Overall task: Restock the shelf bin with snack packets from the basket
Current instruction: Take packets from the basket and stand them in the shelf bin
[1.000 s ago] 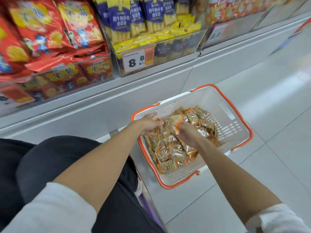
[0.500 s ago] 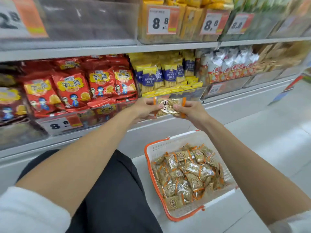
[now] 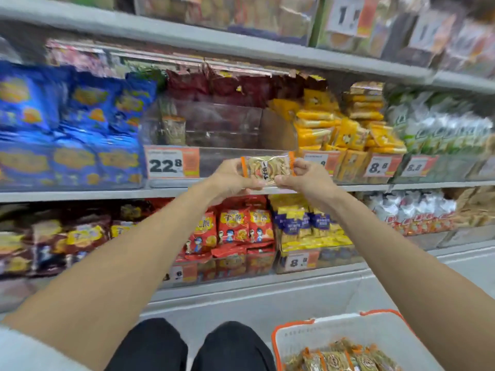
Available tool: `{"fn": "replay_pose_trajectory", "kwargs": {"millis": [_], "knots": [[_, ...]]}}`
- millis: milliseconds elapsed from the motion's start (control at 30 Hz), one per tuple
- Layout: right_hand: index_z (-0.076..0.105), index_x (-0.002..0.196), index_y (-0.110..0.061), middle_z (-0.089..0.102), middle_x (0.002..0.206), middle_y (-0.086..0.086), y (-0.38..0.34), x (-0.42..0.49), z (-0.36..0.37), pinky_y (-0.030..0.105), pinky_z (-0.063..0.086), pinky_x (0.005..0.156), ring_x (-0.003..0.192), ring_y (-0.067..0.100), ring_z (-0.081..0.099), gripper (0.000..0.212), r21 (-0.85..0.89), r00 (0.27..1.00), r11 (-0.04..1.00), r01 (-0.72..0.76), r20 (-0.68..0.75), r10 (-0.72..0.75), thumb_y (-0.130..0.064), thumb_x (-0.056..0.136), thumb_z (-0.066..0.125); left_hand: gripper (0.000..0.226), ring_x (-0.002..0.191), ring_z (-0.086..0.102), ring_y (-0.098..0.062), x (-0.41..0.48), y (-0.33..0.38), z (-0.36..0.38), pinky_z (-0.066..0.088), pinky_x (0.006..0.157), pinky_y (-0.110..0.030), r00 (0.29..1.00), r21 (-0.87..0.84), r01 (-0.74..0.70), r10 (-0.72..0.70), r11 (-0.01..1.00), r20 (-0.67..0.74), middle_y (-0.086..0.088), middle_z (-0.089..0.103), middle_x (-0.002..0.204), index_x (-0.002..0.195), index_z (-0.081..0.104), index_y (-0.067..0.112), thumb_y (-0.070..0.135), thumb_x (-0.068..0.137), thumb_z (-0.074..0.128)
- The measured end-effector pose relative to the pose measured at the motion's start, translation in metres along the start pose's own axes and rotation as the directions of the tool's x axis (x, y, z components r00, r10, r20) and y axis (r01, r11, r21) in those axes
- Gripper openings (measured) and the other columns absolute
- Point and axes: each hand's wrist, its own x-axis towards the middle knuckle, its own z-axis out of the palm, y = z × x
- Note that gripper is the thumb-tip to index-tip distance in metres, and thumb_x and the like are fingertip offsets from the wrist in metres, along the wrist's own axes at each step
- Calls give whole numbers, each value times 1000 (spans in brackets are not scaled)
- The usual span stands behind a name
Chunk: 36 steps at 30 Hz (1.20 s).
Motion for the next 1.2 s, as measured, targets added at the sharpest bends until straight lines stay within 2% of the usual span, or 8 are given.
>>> {"fn": "replay_pose_trajectory", "kwargs": {"millis": [133,267,533,733,833,967,1100,1200], "knots": [[67,106,-11,70,108,8,-31,38,24,22,56,74,104,18,66,39,-43,997,997,70,30,-68,-7,71,85,36,85,71,-16,13,33,-49,55,61,-20,999,120,-30,33,992,-25,-7,74,98,104,66,14,10,72,83],[65,104,-3,68,86,4,-68,79,49,16,55,63,66,2,64,32,-64,978,977,204,65,-200,13,78,70,50,90,69,-20,40,67,-92,60,69,-36,997,157,-26,38,987,-69,-8,65,112,116,59,15,13,73,84],[59,115,-12,70,97,8,-98,164,103,34,58,74,78,18,66,54,-110,960,955,274,84,-266,8,68,78,36,91,65,-16,101,91,-172,55,76,-24,976,548,-84,180,832,-124,-10,68,110,114,66,9,16,80,77],[63,109,-17,72,98,14,-85,204,118,33,59,73,83,20,68,52,-114,958,958,265,141,-249,5,67,82,18,85,68,-17,132,71,-201,60,73,-26,999,499,35,-10,866,-52,-9,68,99,98,64,10,6,83,74],[58,117,-18,70,101,6,-80,220,120,22,55,70,90,19,66,58,-214,951,941,263,224,-215,-2,68,85,21,94,65,-14,150,64,-210,56,83,-27,995,612,-19,74,790,-65,0,68,100,107,67,15,13,86,71],[69,109,-5,71,95,10,-76,239,130,28,50,74,86,15,63,38,-412,927,861,299,339,-161,-6,73,82,18,69,58,10,163,62,-211,42,63,-5,982,679,-155,185,717,28,15,66,78,100,75,15,9,83,73],[69,76,-7,63,74,0,-57,257,151,29,45,73,76,13,56,12,-497,920,839,220,391,-9,-7,73,80,38,93,67,-12,177,62,-215,53,87,-28,972,655,-137,227,743,-54,4,69,93,107,70,17,18,72,84],[69,85,-6,66,77,8,-47,266,169,27,56,76,71,15,63,13,-429,951,900,71,301,69,-1,77,78,60,104,60,-14,184,58,-230,49,94,-32,992,813,-17,111,582,-59,4,61,109,124,59,20,38,72,83]]}}
